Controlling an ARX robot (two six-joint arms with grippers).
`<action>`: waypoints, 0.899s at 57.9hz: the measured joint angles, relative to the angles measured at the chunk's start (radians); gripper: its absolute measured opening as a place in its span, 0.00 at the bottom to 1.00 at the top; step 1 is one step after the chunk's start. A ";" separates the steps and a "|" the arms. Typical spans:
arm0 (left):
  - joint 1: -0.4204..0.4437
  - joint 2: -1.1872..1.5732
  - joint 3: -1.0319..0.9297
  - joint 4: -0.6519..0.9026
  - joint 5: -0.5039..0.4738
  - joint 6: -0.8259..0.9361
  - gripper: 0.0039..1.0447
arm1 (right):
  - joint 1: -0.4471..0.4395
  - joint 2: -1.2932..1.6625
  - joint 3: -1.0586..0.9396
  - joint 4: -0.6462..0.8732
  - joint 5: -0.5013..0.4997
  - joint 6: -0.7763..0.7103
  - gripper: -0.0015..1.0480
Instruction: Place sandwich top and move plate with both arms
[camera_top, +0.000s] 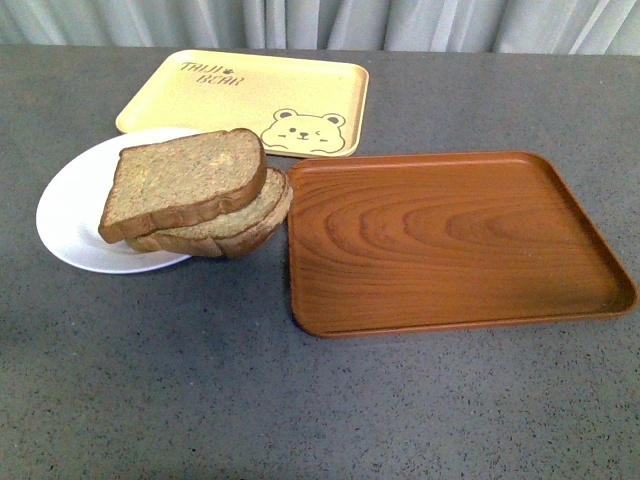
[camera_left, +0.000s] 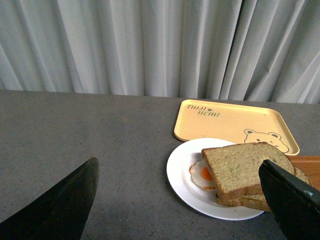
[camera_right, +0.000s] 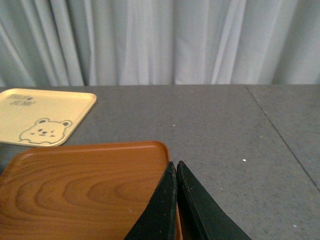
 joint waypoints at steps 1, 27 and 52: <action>0.000 0.000 0.000 0.000 0.000 0.000 0.92 | 0.000 -0.016 0.000 -0.015 -0.002 0.000 0.02; 0.000 0.000 0.000 0.000 0.000 0.000 0.92 | -0.001 -0.309 -0.002 -0.276 -0.002 0.000 0.02; 0.000 0.000 0.000 0.000 0.000 0.000 0.92 | -0.001 -0.509 -0.002 -0.467 -0.002 0.000 0.02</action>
